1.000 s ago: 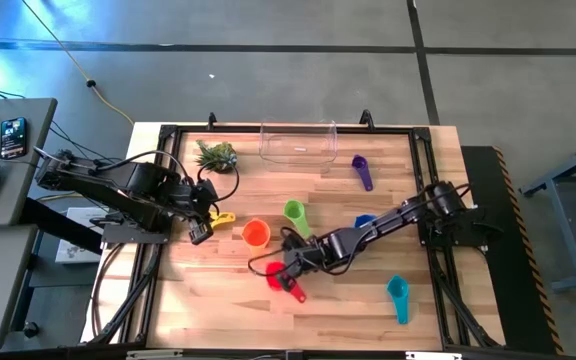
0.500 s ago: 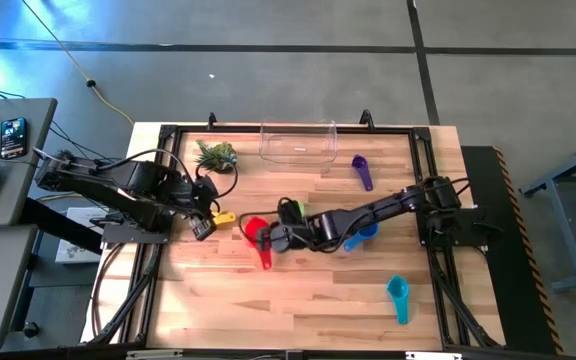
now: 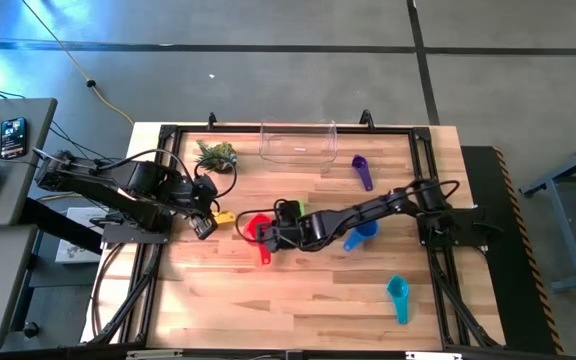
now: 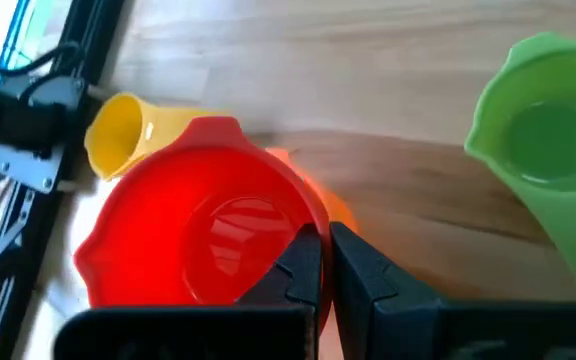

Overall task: Nest measuring cups in basket
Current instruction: Stack the red measuring cup on top of the orange measuring cup

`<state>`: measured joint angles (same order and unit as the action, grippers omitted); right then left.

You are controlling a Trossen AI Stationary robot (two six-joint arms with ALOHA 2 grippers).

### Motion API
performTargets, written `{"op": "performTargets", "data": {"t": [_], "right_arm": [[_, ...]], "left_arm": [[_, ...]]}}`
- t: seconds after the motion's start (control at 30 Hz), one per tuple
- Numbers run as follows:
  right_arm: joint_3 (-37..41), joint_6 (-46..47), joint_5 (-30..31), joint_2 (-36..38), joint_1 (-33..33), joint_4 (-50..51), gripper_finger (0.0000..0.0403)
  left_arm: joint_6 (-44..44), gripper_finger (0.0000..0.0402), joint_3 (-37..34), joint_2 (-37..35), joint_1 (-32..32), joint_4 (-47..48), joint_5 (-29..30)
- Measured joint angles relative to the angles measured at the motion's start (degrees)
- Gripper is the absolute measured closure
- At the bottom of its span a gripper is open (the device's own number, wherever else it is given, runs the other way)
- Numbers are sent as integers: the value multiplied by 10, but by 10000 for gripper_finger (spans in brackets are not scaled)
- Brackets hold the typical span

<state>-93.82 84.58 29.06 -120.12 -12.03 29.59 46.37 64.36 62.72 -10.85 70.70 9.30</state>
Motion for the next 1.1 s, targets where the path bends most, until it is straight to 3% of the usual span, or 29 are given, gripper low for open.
{"op": "performTargets", "data": {"t": [0.4, 0.83, 1.1], "right_arm": [[-1, 7, -1, -21, 14, -46, 403], [-103, -25, -14, -79, 17, 63, 403], [-108, -22, -19, -82, 19, 72, 403]], "left_arm": [[0, 339, 0, 0, 0, 0, 3], [-15, 339, 0, 0, 0, 1, 3], [-16, 339, 0, 0, 0, 1, 3]]}}
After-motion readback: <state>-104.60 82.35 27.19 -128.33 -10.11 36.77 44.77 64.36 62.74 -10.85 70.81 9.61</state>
